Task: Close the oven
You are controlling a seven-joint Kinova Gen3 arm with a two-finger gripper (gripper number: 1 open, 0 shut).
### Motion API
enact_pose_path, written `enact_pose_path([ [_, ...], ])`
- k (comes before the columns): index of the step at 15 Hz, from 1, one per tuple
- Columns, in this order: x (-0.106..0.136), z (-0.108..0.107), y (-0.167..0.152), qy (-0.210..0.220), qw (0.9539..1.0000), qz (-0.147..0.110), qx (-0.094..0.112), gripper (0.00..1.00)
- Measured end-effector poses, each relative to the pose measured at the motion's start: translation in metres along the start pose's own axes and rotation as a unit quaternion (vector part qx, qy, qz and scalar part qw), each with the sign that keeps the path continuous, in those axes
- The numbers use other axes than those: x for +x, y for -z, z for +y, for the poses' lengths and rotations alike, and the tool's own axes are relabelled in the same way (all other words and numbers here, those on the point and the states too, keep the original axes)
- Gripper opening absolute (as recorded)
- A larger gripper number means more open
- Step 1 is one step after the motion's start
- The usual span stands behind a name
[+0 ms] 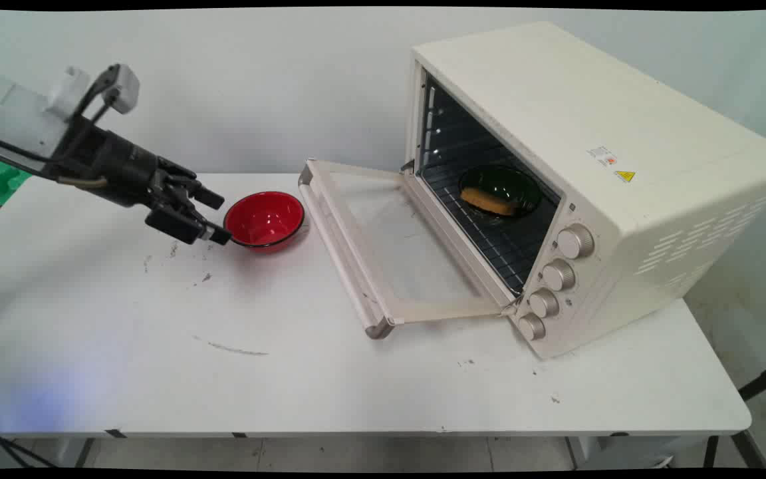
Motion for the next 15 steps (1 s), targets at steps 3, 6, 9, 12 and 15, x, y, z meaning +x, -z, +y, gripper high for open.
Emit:
enact_pose_path([
  [3,-0.003,0.0,-0.017,0.01,0.9997,-0.02,0.006,1.0],
  [6,-0.007,0.002,-0.044,0.014,0.9994,-0.03,0.01,1.0],
  [9,-0.005,0.005,-0.075,0.013,0.9996,-0.026,0.007,1.0],
  [12,-0.001,0.006,-0.107,0.009,0.9998,-0.019,0.006,1.0],
  [15,0.003,0.005,-0.135,0.006,0.9999,-0.014,0.006,1.0],
])
